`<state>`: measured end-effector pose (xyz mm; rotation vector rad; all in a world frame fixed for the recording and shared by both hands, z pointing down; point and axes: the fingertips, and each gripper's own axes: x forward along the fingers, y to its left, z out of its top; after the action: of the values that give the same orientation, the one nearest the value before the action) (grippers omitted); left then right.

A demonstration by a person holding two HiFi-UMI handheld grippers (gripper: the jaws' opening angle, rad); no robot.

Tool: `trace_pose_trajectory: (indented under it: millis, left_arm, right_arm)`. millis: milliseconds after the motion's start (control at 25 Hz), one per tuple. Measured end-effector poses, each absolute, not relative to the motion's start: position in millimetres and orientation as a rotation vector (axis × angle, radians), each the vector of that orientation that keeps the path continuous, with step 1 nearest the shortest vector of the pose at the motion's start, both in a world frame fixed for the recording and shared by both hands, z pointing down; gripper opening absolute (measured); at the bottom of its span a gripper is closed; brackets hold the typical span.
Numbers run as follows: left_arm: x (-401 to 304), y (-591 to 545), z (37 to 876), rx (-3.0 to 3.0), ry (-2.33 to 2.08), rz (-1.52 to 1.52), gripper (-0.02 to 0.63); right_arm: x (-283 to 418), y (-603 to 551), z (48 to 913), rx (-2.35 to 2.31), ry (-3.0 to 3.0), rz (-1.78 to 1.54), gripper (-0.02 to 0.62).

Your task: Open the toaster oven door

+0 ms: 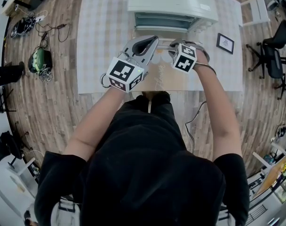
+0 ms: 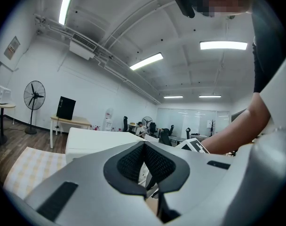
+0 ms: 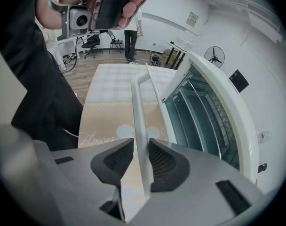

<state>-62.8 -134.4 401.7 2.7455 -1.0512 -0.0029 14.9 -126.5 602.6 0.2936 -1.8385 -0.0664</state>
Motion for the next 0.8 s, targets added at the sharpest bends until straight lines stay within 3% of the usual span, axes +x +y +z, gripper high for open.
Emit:
trace_pose_trajectory:
  millis: [800]
  left_arm:
    - [-58,-128,411,2.735,-1.035,0.014,0.015]
  right_arm:
    - [14,-101,619,0.278,-1.834,-0.080,0.135]
